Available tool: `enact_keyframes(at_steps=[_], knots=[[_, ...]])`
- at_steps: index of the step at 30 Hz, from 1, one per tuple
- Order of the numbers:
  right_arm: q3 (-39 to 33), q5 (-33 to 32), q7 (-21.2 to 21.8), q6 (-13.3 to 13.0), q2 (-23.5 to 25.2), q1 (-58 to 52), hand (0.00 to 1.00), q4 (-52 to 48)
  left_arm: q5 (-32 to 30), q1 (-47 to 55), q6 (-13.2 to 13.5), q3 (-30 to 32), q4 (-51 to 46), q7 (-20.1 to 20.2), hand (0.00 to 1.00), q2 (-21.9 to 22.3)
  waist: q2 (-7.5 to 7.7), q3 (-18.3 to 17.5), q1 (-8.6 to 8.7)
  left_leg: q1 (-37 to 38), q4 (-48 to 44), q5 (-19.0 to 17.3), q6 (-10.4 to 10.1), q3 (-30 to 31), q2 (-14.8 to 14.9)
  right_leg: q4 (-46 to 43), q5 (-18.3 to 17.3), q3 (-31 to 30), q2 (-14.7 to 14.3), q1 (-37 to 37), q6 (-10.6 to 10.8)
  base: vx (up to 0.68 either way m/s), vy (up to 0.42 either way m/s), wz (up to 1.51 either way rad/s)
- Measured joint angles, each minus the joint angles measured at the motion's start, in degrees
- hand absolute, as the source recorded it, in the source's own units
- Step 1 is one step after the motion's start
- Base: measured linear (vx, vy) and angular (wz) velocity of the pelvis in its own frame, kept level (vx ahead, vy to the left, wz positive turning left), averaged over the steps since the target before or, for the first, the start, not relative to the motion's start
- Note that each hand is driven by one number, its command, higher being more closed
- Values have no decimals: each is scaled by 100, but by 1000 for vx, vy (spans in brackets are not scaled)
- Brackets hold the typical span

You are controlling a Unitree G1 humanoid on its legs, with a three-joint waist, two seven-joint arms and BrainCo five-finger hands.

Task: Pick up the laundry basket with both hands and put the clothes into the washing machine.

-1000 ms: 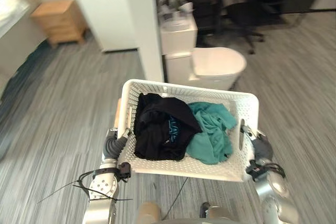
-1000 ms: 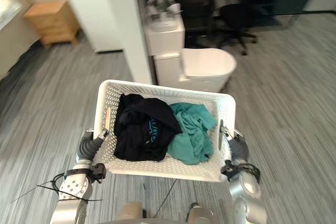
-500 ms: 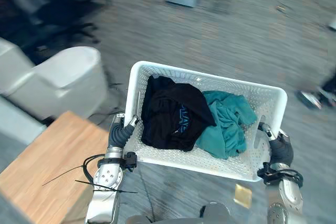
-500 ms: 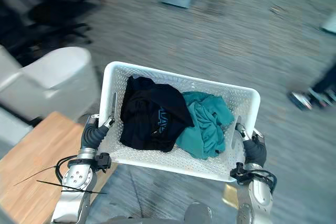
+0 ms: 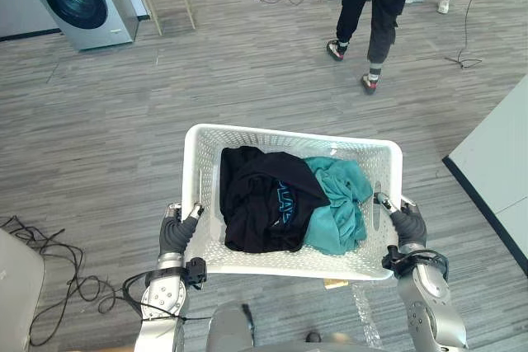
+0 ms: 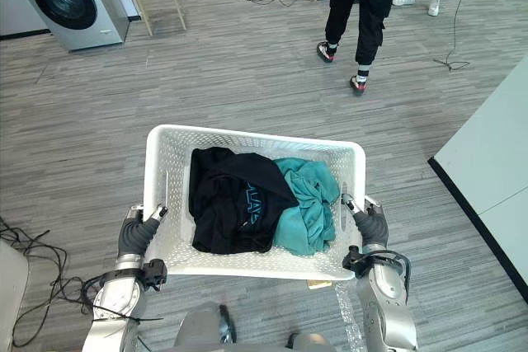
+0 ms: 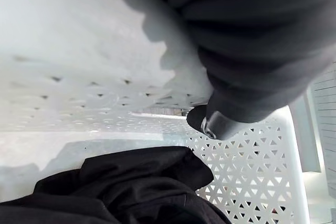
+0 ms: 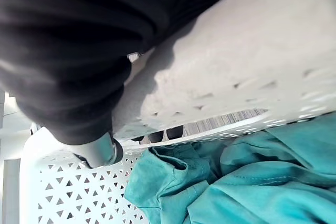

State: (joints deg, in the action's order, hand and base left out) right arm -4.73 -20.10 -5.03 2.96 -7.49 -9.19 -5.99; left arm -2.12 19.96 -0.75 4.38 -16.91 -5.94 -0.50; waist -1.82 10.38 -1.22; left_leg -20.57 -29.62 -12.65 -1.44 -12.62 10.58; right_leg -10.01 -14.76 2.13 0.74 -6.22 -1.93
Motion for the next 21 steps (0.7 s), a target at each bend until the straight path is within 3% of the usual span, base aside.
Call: enact_keyframes(at_steps=[1,2,3,4,6,7,8,9,10,11,12,13,14,15,17,18,19,20,21], knots=[[89,-2,-5,0,-44,220,100,126,-1,119,0,60,-174,-53,100,72,-6,3,-10,-139,802,212,-262,-24,-81,16,-189,-111,59,-117,102,430,189,-37],[115,-2,-6,0,-37,306,100,157,-1,149,0,96,-289,-63,100,80,10,15,-88,-172,913,651,-190,-110,-106,22,-319,-179,132,-254,190,472,226,-40],[121,-5,-8,-4,-21,324,100,159,-1,146,0,110,-334,-63,100,73,81,-2,-144,-121,905,917,-64,-225,-161,27,-393,-220,231,-299,234,620,294,-15],[137,-4,-6,-12,33,455,100,162,-3,135,-2,200,-472,-64,100,86,230,-77,-123,-150,566,1002,394,-524,-277,1,-475,-141,517,-398,404,649,287,-2],[153,5,9,6,53,604,100,257,-5,130,-9,281,-530,-63,100,156,284,-54,-161,-288,-164,649,691,-682,-245,-379,-357,-92,680,-348,595,710,313,-2],[126,64,18,17,156,631,100,303,-13,139,-23,297,-530,-61,100,99,376,6,-260,-428,-927,451,715,-912,-254,-1057,-244,-99,806,-291,785,619,310,4],[109,75,25,1,185,509,100,311,-26,188,-32,252,-532,-56,100,65,429,-33,-274,-191,-673,353,685,-929,-458,-1987,-157,-55,964,-100,952,595,338,20],[111,95,49,-19,275,332,100,304,-30,303,-20,167,-559,-54,100,-20,479,-80,-234,391,-301,-385,814,-932,-679,-3596,262,-113,1209,382,1461,467,268,40],[98,142,57,-16,364,290,100,316,-46,264,-51,189,-531,-53,100,-114,634,-91,-205,476,-385,-446,843,-864,-903,-4399,525,-215,1360,657,1602,759,315,80],[54,236,73,7,499,206,100,329,-88,246,-178,213,-520,-33,100,-162,673,-112,-74,775,-337,-677,903,-653,-1120,-5541,632,-230,1432,1119,1563,811,235,84],[52,300,101,54,587,133,100,355,-100,339,-257,205,-517,-30,100,-161,585,-74,-48,1258,-58,-773,908,-546,-1200,-6013,554,-84,1429,1452,1346,945,226,82],[48,303,150,61,596,3,100,350,-141,392,-295,180,-516,-29,100,-161,425,-50,-17,1812,407,-776,897,-364,-1233,-6009,367,257,1404,1701,976,551,118,38],[43,297,151,61,597,-24,100,347,-152,392,-299,164,-516,-28,100,-164,380,-50,5,1927,541,-774,895,-293,-1236,-5960,317,345,1381,1778,901,650,125,47],[-18,290,151,60,620,-74,100,329,-191,383,-297,99,-517,-28,100,-201,224,-77,74,2365,999,-720,802,-100,-1227,-5666,120,594,1277,2165,647,635,91,59],[-144,272,155,38,617,-196,100,185,-192,337,-251,-25,-519,-28,100,-262,44,-136,236,2801,1460,-680,637,189,-1140,-4499,-19,856,1078,2687,556,638,50,78],[-212,265,159,28,638,-238,100,111,-192,271,-232,-39,-513,-27,100,-315,27,-127,332,3050,1635,-696,537,337,-1111,-3288,83,876,939,2943,601,643,-54,77],[-262,257,158,2,664,-280,100,81,-192,185,-234,-60,-490,-24,100,-326,15,-125,372,3341,1822,-795,356,428,-1053,-1698,637,860,750,3030,616,783,-81,64],[-263,244,157,-2,688,-328,100,47,-194,160,-234,-61,-481,-20,100,-338,69,-156,382,3474,1921,-829,296,451,-1068,-848,977,862,700,3025,655,692,-127,52],[-264,239,156,-21,701,-408,100,-48,-194,107,-230,-83,-425,-20,100,-366,118,-150,407,3681,2001,-918,137,510,-1069,-356,1568,804,665,3067,678,752,-157,63]])
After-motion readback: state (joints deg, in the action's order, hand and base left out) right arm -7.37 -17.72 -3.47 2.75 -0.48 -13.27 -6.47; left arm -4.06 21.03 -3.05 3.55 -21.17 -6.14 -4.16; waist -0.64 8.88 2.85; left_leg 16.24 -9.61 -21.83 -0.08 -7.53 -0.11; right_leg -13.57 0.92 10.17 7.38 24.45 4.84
